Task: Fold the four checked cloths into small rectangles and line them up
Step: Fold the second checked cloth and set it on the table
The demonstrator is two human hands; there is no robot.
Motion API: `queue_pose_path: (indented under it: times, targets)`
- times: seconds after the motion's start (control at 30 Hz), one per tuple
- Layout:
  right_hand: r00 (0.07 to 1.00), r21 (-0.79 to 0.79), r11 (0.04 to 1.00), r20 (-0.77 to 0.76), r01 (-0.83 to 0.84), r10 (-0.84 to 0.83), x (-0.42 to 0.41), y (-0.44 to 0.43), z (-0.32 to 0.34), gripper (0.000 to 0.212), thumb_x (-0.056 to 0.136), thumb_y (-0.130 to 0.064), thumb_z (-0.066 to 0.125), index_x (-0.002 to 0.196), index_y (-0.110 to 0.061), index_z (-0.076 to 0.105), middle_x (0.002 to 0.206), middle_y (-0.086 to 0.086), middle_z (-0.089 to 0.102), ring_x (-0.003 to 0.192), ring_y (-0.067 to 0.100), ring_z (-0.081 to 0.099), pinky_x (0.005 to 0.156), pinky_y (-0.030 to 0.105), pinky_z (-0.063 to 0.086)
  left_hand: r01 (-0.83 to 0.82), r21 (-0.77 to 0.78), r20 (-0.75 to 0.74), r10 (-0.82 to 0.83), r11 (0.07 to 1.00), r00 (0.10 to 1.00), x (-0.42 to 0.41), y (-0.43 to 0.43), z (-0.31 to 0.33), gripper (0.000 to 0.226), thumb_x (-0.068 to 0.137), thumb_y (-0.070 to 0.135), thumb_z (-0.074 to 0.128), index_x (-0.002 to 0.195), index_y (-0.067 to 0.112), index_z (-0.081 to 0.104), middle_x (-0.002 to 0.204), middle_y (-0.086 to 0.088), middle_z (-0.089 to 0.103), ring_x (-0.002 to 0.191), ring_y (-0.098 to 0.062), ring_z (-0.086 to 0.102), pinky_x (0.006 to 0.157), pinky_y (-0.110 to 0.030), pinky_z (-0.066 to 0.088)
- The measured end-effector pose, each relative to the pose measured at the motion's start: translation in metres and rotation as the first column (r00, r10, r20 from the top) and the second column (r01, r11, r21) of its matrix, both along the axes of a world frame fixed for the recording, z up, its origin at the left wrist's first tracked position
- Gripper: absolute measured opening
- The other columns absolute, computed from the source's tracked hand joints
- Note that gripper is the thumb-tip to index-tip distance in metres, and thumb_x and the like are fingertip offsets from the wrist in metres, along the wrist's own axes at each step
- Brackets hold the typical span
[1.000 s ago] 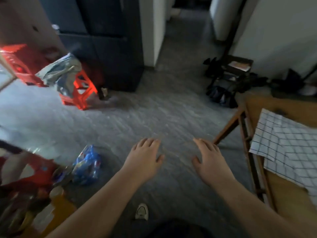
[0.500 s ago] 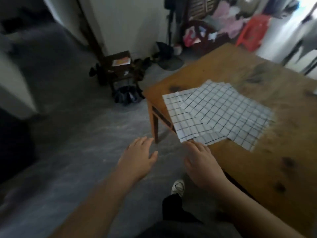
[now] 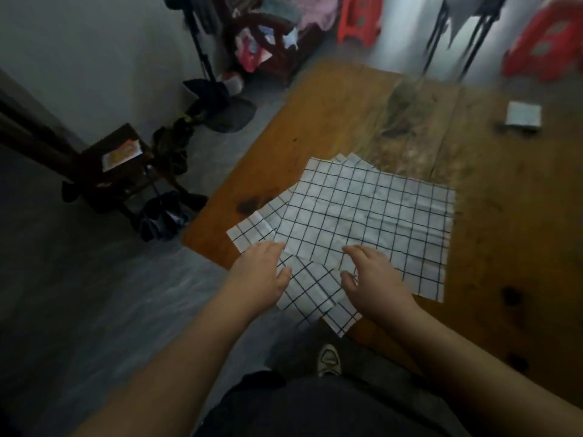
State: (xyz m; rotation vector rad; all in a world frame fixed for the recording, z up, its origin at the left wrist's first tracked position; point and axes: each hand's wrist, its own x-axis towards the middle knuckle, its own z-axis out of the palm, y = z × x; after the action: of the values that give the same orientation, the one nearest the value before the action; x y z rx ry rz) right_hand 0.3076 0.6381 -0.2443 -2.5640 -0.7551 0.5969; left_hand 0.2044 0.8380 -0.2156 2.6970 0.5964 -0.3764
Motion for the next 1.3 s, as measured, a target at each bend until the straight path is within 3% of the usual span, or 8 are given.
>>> queue_pose_path:
  times: [0.4,0.63,1.0,1.3]
  targets:
    - [0.949,-0.185,0.945,-0.114,0.269,-0.293,0.022,0.054,-0.043,0.06,0.101,-0.039,0.043,0.156,-0.025,0.026,0.159,-0.003,0.031,0.147,0.016,0.024,0.121,0.039,0.026,0.411,-0.117,-0.126,-0.424,0.904,0.897,0.12,0.068,-0.078,0.059,0.101,0.04,0.046,0.154,0.02,0.03,0.158,-0.001,0.033,0.146,-0.018,0.027,0.121,-0.037,0.024]
    - [0.902,-0.319,0.871,-0.093,0.374,-0.422,0.027,0.079,-0.073,0.059,0.101,-0.036,0.04,0.156,-0.022,0.024,0.163,0.006,0.025,0.148,0.024,0.023,0.119,0.042,0.028,0.662,-0.05,-0.205,-0.657,0.748,0.726,0.163,0.087,-0.124,0.065,0.102,0.044,0.04,0.158,0.02,0.016,0.168,-0.006,0.004,0.154,-0.027,0.001,0.124,-0.041,0.009]
    - [0.897,-0.484,0.802,-0.074,0.35,-0.436,0.039,0.065,-0.101,0.062,0.099,-0.04,0.036,0.157,-0.024,0.019,0.166,0.005,0.018,0.151,0.027,0.018,0.123,0.054,0.015,0.765,-0.07,-0.297,-0.746,0.64,0.596,0.16,0.102,-0.139,0.063,0.101,0.043,0.038,0.158,0.026,0.016,0.167,-0.005,0.01,0.151,-0.028,0.011,0.122,-0.044,0.018]
    - [0.909,-0.475,0.804,-0.021,0.357,-0.416,0.107,0.065,-0.104,0.063,0.097,-0.033,0.043,0.156,-0.025,0.024,0.166,0.004,0.017,0.152,0.025,0.016,0.122,0.055,0.017,0.806,-0.132,-0.244,-0.807,0.577,0.538,0.15,0.086,-0.136,0.058,0.101,0.035,0.039,0.155,0.023,0.024,0.165,-0.007,0.018,0.148,-0.029,0.019,0.119,-0.048,0.023]
